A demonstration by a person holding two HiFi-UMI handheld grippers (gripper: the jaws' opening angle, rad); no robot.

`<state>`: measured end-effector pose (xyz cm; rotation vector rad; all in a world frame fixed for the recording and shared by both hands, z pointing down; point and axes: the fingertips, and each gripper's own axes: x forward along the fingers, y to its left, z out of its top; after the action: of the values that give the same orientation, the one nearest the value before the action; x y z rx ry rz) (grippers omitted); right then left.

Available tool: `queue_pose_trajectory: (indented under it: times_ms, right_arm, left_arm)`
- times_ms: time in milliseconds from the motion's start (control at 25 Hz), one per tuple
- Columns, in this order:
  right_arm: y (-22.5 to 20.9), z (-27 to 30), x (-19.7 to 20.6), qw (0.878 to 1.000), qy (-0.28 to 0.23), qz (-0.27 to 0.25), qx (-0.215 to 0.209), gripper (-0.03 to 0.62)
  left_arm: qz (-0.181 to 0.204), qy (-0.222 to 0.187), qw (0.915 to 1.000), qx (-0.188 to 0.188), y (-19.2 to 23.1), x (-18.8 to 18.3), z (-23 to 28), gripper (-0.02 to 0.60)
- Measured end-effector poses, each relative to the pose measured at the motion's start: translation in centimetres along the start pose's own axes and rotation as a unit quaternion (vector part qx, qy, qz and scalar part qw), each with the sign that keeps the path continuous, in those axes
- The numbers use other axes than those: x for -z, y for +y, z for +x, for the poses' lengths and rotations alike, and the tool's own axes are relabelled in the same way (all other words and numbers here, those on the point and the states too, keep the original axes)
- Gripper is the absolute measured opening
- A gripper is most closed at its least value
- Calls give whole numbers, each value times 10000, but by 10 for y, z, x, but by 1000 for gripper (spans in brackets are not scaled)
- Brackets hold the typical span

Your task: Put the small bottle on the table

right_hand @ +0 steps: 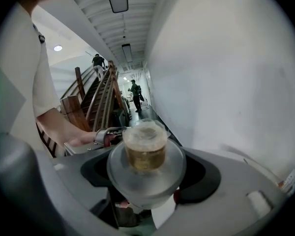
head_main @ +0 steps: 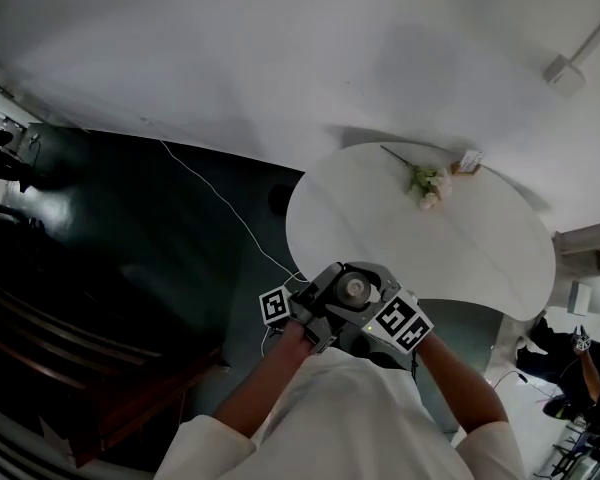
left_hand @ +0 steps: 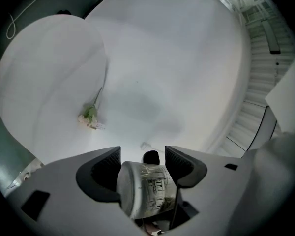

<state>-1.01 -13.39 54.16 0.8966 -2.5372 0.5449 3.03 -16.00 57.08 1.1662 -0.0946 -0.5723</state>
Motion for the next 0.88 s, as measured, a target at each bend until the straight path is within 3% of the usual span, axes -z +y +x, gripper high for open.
queue_pose_trajectory:
  times_ms: [520,880]
  right_arm:
    - [-47,57,5,9987,355,300,224,351]
    - [-76,79,12,9980,478,380,191,351]
  left_arm:
    - [-116,273,9988,-377,15,-65,0,279]
    - [-236,51,9986,-472,31,-92,-7,281]
